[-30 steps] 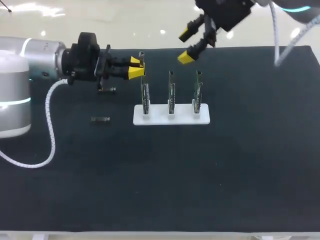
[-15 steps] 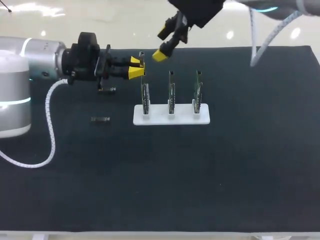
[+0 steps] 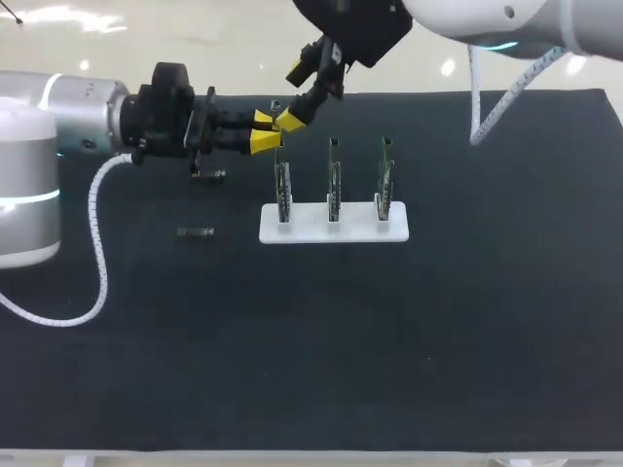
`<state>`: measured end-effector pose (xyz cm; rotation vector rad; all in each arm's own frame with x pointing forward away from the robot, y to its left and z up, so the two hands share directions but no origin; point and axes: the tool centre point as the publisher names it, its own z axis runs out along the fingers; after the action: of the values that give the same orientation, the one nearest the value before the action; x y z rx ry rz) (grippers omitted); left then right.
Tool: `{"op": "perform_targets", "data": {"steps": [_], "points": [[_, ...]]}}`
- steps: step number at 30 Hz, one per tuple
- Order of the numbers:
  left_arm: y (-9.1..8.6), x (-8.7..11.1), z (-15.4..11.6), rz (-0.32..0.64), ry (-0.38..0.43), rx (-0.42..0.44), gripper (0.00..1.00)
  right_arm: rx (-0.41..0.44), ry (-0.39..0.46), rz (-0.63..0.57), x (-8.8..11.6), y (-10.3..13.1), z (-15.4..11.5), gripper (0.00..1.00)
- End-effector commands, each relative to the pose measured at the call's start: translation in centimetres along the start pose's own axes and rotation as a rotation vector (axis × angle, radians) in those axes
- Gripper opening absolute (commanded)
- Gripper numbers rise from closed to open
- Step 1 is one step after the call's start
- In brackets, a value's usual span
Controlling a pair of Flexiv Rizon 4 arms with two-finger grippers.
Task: Pick up the optical module with the left hand, and insert it into the network port with the right hand.
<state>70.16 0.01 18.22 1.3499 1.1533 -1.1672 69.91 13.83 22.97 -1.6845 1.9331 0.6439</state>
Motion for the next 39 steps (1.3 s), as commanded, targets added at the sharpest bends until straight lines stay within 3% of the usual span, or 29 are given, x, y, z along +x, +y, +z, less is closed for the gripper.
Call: {"op": "perform_targets", "data": {"steps": [1, 9, 13, 15, 17, 20, 21, 33, 36, 38, 39], "points": [[0.0, 0.1, 0.0, 0.002, -0.002, 0.0, 0.0, 0.006, -0.005, -0.013, 0.0, 0.1, 0.6, 1.0], [0.0, 0.1, 0.0, 0.002, -0.002, 0.0, 0.0, 0.038, -0.001, -0.022, -0.3, 0.6, 1.3, 1.0], [0.0, 0.1, 0.0, 0.002, -0.002, 0.0, 0.0, 0.052, 0.003, -0.023, -0.4, 0.8, 1.4, 0.93], [0.0, 0.1, 0.0, 0.002, -0.002, 0.0, 0.0, 0.057, 0.005, -0.022, -0.4, 0.9, 1.4, 0.82], [0.0, 0.1, 0.0, 0.002, -0.002, 0.0, 0.0, 0.058, 0.007, -0.022, -0.5, 1.0, 1.4, 0.79], [0.0, 0.1, 0.0, 0.002, -0.002, 0.0, 0.0, 0.061, 0.014, -0.021, -0.6, 1.0, 1.4, 0.49], [0.0, 0.1, 0.0, 0.002, -0.002, 0.0, 0.0, 0.061, 0.014, -0.023, -0.6, 1.0, 1.4, 0.47], [0.0, 0.1, 0.0, 0.002, -0.002, 0.0, 0.0, 0.063, 0.011, -0.029, -0.9, 0.5, 1.7, 0.39], [0.0, 0.1, 0.0, 0.002, -0.002, 0.0, 0.0, 0.064, 0.009, -0.034, -1.0, 0.3, 1.9, 0.26], [0.0, 0.1, 0.0, 0.002, -0.002, 0.0, 0.0, 0.067, 0.009, -0.035, -1.2, 0.3, 2.1, 0.35], [0.0, 0.1, 0.0, 0.002, -0.002, 0.0, 0.0, 0.068, 0.009, -0.035, -1.2, 0.2, 2.2, 0.35]]}}
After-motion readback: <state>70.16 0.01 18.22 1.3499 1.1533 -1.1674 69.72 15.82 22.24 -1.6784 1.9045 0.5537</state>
